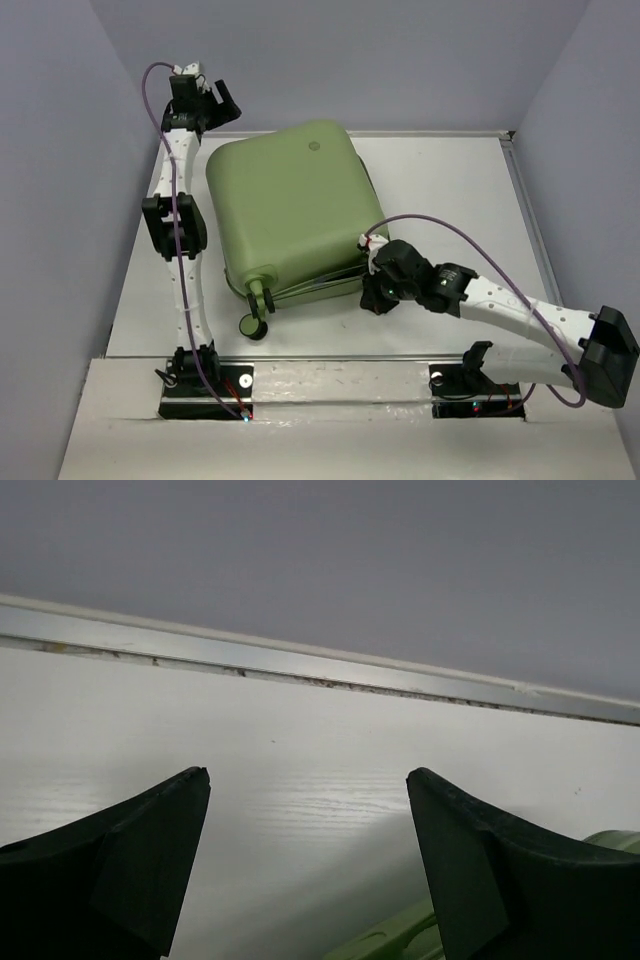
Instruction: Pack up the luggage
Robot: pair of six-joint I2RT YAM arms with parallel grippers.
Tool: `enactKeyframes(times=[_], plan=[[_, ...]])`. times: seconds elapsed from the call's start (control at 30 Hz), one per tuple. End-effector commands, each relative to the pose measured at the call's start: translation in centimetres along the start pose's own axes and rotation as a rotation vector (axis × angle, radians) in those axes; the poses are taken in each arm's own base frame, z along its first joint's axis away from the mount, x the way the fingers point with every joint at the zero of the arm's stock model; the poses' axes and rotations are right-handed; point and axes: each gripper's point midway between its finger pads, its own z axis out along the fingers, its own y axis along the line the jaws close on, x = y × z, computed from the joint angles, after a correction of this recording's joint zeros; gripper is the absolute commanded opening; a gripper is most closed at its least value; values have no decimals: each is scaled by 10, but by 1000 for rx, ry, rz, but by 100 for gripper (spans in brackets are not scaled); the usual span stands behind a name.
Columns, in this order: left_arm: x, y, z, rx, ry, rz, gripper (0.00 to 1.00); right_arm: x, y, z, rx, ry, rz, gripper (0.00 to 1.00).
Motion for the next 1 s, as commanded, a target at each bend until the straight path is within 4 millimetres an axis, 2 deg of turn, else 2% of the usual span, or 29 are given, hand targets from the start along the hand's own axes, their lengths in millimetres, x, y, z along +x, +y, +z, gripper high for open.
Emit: enactKeyframes(times=[0.0,0.03,0.1,0.13,0.17,0.2,0.23,0.27,0.3,0.33,0.37,0.4,0.43,0.47,0.5,0.53,0.57,0.6,0.63,0.67,0.7,0.73,0.77,0.8,0.83,0.87,0.9,0.93,0.97], plan=[[3,-61,4,245,2,51,90,-51,-11,15,111,-170,56,7],[23,-63,10,262,51,53,86,-59,-14,18,136,-189,53,7],[57,-52,18,233,132,28,84,-75,-27,24,223,-238,46,7],[54,-50,13,219,118,47,84,-89,-26,29,239,-260,42,7],[72,-68,12,229,144,73,84,-96,-27,33,249,-275,37,7],[112,-53,13,186,222,57,83,-109,-28,35,262,-317,32,7],[100,-62,-5,192,190,68,83,-115,-28,38,271,-333,27,7],[101,-60,-8,176,162,68,83,-124,-32,44,291,-346,29,7],[134,-42,-14,112,221,35,82,-137,-40,43,315,-388,34,7],[120,-46,-32,94,180,20,82,-146,-45,43,325,-412,41,7],[154,-23,-40,-4,235,-45,83,-160,-61,41,350,-441,65,7],[164,-20,-50,-24,244,-70,83,-177,-66,38,342,-497,78,7],[154,-32,-68,15,219,-76,82,-193,-87,34,358,-532,116,7],[164,-31,-78,8,239,-89,82,-199,-85,36,290,-522,116,7],[196,-23,-93,-12,299,-113,82,-212,-86,34,252,-553,122,7],[189,-40,-112,27,277,-95,82,-226,-88,30,225,-586,121,7],[195,-42,-125,23,281,-92,82,-233,-83,30,174,-585,107,7],[227,-35,-141,4,332,-107,82,-254,-85,20,154,-621,96,7],[217,-51,-161,47,290,-110,83,-258,-84,26,129,-599,62,7],[247,-52,-176,53,345,-109,83,-267,-81,26,102,-602,47,7],[257,-56,-188,59,350,-107,83,-273,-69,28,23,-583,16,7],[272,-72,-210,95,349,-81,83,-292,-68,32,-16,-575,8,7],[266,-87,-220,127,326,-62,84,-302,-65,35,-51,-567,1,8],[286,-85,-232,121,356,-60,84,-300,-57,44,-109,-507,10,8],[276,-96,-249,149,295,-56,84,-330,-57,48,-138,-518,2,9],[283,-103,-259,167,294,-66,84,-342,-61,49,-151,-506,6,11],[302,-109,-271,184,321,-83,84,-341,-67,53,-149,-455,49,20],[295,-117,-284,212,279,-91,84,-352,-73,50,-138,-457,65,29],[298,-119,-291,219,277,-108,84,-375,-82,36,-123,-499,66,47]])
